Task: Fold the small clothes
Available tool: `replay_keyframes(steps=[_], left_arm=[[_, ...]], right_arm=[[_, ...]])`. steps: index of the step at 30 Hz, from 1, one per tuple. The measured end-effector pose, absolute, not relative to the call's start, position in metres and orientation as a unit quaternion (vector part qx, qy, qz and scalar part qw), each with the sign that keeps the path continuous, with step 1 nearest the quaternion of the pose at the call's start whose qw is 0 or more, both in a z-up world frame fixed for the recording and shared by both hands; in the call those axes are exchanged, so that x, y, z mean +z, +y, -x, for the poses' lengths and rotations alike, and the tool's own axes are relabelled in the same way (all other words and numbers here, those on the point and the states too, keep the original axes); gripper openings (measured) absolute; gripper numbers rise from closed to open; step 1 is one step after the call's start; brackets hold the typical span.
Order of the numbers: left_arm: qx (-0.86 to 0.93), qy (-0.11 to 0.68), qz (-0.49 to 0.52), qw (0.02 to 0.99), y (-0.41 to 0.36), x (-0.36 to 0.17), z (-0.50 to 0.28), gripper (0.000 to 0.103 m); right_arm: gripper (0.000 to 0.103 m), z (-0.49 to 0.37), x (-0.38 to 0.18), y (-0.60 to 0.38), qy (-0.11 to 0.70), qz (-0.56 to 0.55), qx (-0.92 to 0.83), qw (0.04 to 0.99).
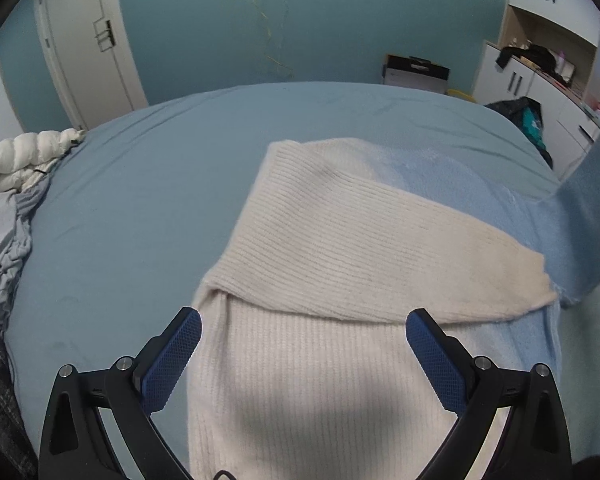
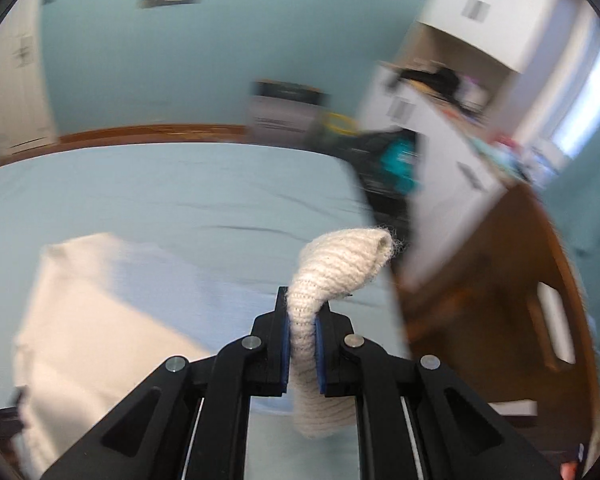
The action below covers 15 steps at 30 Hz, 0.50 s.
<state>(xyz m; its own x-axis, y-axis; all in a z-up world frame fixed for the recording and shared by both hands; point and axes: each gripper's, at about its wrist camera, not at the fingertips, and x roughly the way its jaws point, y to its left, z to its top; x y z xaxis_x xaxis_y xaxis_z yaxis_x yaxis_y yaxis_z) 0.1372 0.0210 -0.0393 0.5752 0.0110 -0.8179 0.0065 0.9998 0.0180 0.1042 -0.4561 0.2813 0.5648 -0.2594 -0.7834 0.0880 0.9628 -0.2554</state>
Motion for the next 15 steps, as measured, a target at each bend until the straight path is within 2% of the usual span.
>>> replay_keyframes(steps=[4, 5, 7, 8, 9, 11, 15], left_arm=[[0.039, 0.438, -0.009, 0.898, 0.033, -0.033, -0.135, 0.103], [0.050, 0.432, -0.007, 0.901, 0.037, -0.032, -0.134, 0.103], [0.065, 0.425, -0.004, 0.903, 0.043, -0.032, -0.134, 0.103], [0.073, 0.423, -0.002, 0.903, 0.047, -0.032, -0.134, 0.103], [0.078, 0.423, -0.002, 0.903, 0.049, -0.032, -0.135, 0.103], [0.083, 0.427, 0.000, 0.901, 0.053, -0.034, -0.136, 0.103], [0.061, 0.441, 0.018, 0.895, 0.053, -0.038, -0.143, 0.103]], right_arm=[[0.007, -0.118, 0.277, -0.337, 0.454, 0.065, 0.025, 0.888], [0.012, -0.123, 0.274, -0.311, 0.457, 0.031, 0.063, 0.887], [0.031, -0.130, 0.263, -0.276, 0.466, -0.063, 0.151, 0.869], [0.055, -0.135, 0.252, -0.262, 0.478, -0.121, 0.205, 0.845], [0.070, -0.137, 0.243, -0.253, 0.489, -0.164, 0.237, 0.823], [0.072, -0.133, 0.228, -0.248, 0.491, -0.220, 0.262, 0.801], [0.072, -0.123, 0.197, -0.299, 0.482, -0.210, 0.218, 0.823]])
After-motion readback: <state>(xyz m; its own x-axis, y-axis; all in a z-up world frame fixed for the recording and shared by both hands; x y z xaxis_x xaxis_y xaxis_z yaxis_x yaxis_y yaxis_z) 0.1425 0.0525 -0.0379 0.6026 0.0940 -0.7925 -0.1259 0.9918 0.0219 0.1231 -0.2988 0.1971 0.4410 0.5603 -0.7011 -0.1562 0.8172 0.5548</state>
